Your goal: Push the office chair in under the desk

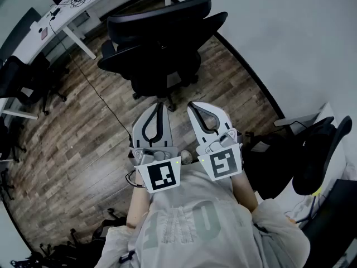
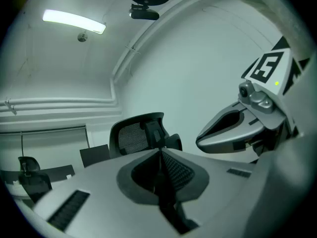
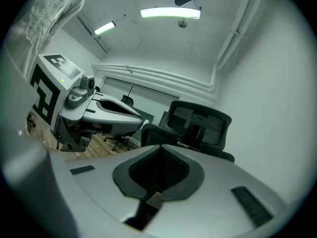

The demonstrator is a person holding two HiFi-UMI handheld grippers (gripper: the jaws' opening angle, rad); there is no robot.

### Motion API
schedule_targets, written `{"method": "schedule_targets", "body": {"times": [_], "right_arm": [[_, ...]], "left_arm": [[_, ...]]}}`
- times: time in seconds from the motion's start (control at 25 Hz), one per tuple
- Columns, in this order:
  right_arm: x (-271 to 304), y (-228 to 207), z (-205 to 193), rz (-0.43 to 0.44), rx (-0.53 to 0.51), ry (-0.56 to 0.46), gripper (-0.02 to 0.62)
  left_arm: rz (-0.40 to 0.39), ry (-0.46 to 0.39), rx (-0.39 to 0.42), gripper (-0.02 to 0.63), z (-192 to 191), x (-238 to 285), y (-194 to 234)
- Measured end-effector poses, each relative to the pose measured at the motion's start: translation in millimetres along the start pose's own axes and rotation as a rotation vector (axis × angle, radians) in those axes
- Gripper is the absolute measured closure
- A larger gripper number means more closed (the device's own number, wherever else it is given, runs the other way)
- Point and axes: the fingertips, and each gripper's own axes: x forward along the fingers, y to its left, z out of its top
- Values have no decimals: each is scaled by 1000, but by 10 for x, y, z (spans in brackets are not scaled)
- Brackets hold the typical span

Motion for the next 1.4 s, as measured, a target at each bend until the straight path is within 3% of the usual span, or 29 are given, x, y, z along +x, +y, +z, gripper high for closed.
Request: {"method": "schedule_targets", "body": {"times": [0.48,0.68,0.76,0.8,0.92,1.0,1.08,1.24,1.4], "right_arm": [[106,-194,-17,-13,45,-29,575],[140,-392,83,-57,231,-123,574],[196,-476,93,-45,242,-120,574],[238,-511,95,-34,230,-115,572],[379,-638,91,-8,189,-103,558],[474,-764,85,-4,144,-94,457],[565,-909,48,-6,82,-58,422],[868,-1336,-181,2,-92,85,373],[1184,-1796,-326,48,-249,183,368]], "left_arm": [[36,-3,-13,580,-85,47,234],[33,15,-56,575,-189,130,394],[8,34,-75,515,-261,208,474],[-4,45,-77,468,-298,251,526],[-26,71,-49,449,-409,375,728],[-41,108,-34,429,-518,462,873],[-73,157,-10,411,-632,568,985],[-142,233,115,407,-774,899,1190],[-174,310,221,407,-843,1172,1376]]}}
